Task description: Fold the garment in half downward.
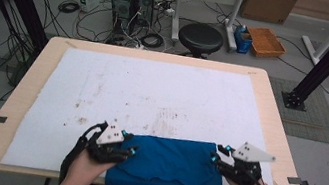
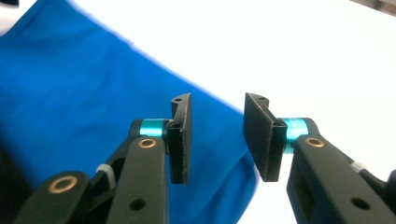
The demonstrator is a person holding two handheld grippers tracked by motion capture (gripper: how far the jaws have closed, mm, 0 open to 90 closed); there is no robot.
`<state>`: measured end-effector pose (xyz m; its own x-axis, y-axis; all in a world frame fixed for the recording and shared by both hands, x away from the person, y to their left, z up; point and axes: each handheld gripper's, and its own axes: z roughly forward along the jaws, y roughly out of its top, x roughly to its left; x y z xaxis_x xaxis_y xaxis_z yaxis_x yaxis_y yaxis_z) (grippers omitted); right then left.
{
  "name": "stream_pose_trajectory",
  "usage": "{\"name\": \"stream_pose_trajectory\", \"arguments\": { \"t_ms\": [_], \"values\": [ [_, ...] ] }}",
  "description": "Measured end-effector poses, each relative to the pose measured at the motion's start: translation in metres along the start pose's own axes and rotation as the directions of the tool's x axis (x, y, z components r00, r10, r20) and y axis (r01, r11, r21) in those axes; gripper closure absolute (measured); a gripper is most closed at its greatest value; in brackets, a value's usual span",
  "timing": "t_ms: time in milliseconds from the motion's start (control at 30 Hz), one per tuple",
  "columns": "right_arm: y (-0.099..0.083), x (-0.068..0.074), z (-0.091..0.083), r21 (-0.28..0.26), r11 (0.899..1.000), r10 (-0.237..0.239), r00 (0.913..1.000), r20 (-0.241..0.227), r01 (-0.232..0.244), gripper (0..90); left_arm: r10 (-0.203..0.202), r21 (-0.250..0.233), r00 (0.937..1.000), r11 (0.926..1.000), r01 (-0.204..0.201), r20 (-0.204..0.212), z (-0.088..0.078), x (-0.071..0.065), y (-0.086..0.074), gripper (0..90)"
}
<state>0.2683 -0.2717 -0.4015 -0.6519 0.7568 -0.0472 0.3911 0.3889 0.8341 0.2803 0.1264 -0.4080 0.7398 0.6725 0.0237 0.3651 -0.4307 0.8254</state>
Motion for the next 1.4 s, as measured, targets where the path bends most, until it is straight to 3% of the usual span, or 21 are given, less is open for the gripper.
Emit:
{"name": "stream_pose_trajectory", "arguments": {
  "t_ms": [67, 133, 200, 300, 400, 500, 667, 767, 833, 867, 900, 967, 1033, 1100, 1233, 1400],
  "values": [
    [0.005, -0.013, 0.015, 0.016, 0.998, 0.068, 0.9976, 0.014, -0.069, 56.5, -0.061, 0.031, 0.9979, 0.9976, 0.061, -0.021, 0.012, 0.013, 0.001, 53.8],
    [0.004, -0.024, 0.031, 0.049, 0.993, 0.111, 0.9936, 0.024, -0.112, 56.0, -0.089, 0.084, 0.9954, 0.9922, 0.092, -0.034, 0.022, 0.023, -0.001, 53.8],
    [-0.004, -0.034, 0.048, 0.117, 0.984, 0.134, 0.9906, 0.028, -0.136, 60.8, -0.119, 0.110, 0.9922, 0.9863, 0.123, -0.037, 0.027, 0.028, -0.007, 55.3],
    [-0.010, -0.037, 0.052, 0.160, 0.977, 0.141, 0.9896, 0.026, -0.144, 63.3, -0.128, 0.140, 0.9899, 0.9808, 0.136, -0.060, 0.028, 0.031, -0.017, 57.8],
    [-0.015, -0.044, 0.046, 0.149, 0.975, 0.159, 0.9864, 0.040, -0.164, 61.5, -0.174, 0.120, 0.9827, 0.9762, 0.181, -0.062, 0.024, 0.036, -0.024, 56.7],
    [-0.014, -0.045, 0.039, 0.105, 0.976, 0.186, 0.9815, 0.044, -0.190, 55.4, -0.178, 0.061, 0.9827, 0.9815, 0.181, -0.050, 0.017, 0.037, -0.021, 55.2],
    [-0.015, -0.044, 0.036, 0.088, 0.967, 0.238, 0.9713, 0.005, -0.237, 51.7, -0.190, 0.041, 0.9813, 0.9808, 0.191, -0.033, 0.014, 0.038, -0.018, 49.0],
    [-0.015, -0.043, 0.038, 0.077, 0.966, 0.250, 0.9682, -0.011, -0.248, 49.0, -0.185, 0.057, 0.9827, 0.9810, 0.185, -0.009, 0.016, 0.039, -0.020, 48.5],
    [-0.015, -0.043, 0.041, 0.103, 0.963, 0.254, 0.9669, -0.023, -0.251, 49.0, -0.179, 0.096, 0.9838, 0.9792, 0.179, -0.008, 0.020, 0.037, -0.021, 48.6],
    [-0.017, -0.043, 0.045, 0.127, 0.958, 0.264, 0.9640, -0.035, -0.257, 49.1, -0.175, 0.113, 0.9846, 0.9781, 0.175, -0.008, 0.022, 0.037, -0.022, 48.8],
    [-0.021, -0.044, 0.051, 0.176, 0.946, 0.287, 0.9565, -0.054, -0.274, 53.0, -0.175, 0.128, 0.9845, 0.9763, 0.174, -0.005, 0.024, 0.037, -0.023, 50.8],
    [-0.023, -0.044, 0.052, 0.176, 0.946, 0.285, 0.9568, -0.061, -0.270, 55.3, -0.184, 0.144, 0.9830, 0.9727, 0.181, 0.002, 0.026, 0.036, -0.025, 54.3],
    [-0.024, -0.045, 0.050, 0.180, 0.948, 0.283, 0.9537, -0.102, -0.262, 71.2, -0.194, 0.139, 0.9806, 0.9722, 0.189, 0.028, 0.026, 0.036, -0.027, 66.2],
    [-0.024, -0.043, 0.049, 0.177, 0.954, 0.262, 0.9588, -0.110, -0.240, 81.1, -0.182, 0.131, 0.9825, 0.9757, 0.176, 0.038, 0.026, 0.036, -0.028, 76.5],
    [-0.020, -0.041, 0.047, 0.146, 0.969, 0.215, 0.9717, -0.098, -0.199, 84.8, -0.172, 0.114, 0.9839, 0.9796, 0.165, 0.049, 0.024, 0.038, -0.027, 83.5],
    [-0.006, -0.050, 0.056, 0.117, 0.972, 0.215, 0.9734, -0.079, -0.205, 84.9, -0.150, 0.097, 0.9885, 0.9844, 0.147, 0.022, 0.026, 0.049, -0.016, 84.0]
  ]
}}
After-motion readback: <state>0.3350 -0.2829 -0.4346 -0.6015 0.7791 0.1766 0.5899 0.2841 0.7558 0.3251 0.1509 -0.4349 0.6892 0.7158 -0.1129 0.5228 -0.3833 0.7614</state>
